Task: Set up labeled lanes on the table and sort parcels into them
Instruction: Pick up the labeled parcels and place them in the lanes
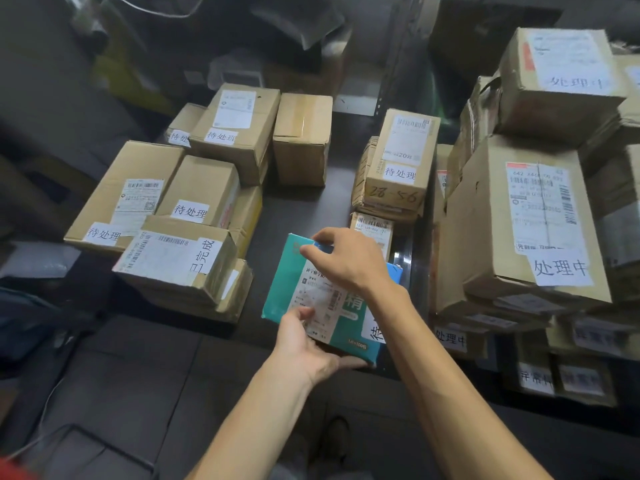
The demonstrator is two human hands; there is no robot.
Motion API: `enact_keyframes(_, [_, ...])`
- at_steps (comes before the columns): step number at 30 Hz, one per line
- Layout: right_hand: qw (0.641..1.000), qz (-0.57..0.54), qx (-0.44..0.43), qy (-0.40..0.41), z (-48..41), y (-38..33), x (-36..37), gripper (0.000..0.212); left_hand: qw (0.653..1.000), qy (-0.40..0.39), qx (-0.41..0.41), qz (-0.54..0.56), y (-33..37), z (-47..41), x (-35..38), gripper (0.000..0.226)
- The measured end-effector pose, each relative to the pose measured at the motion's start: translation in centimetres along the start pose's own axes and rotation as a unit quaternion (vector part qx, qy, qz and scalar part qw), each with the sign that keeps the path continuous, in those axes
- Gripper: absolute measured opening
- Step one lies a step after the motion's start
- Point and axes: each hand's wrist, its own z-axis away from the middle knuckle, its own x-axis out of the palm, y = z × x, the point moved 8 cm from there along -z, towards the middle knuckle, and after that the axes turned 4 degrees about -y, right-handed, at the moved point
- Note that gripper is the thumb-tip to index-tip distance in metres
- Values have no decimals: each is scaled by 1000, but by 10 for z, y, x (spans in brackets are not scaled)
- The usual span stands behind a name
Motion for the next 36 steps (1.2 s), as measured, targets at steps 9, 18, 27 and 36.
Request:
enact_keyframes(9, [999,36,-11,-34,-10,-2,9,32,998,-8,-22,59,-19,6,12,32])
enact_keyframes(18, [997,3,-4,-82,-5,1,24,40,995,24,-9,97,-32,17,3,32])
enact_keyframes(27, [996,-9,38,-75,-6,35,30,39,996,-13,-49,80,-39,-22,-8,43])
enact_keyframes(36, [995,51,80,-7,-9,70,21,23,990,-112,-68,45,-45,-38,37,49])
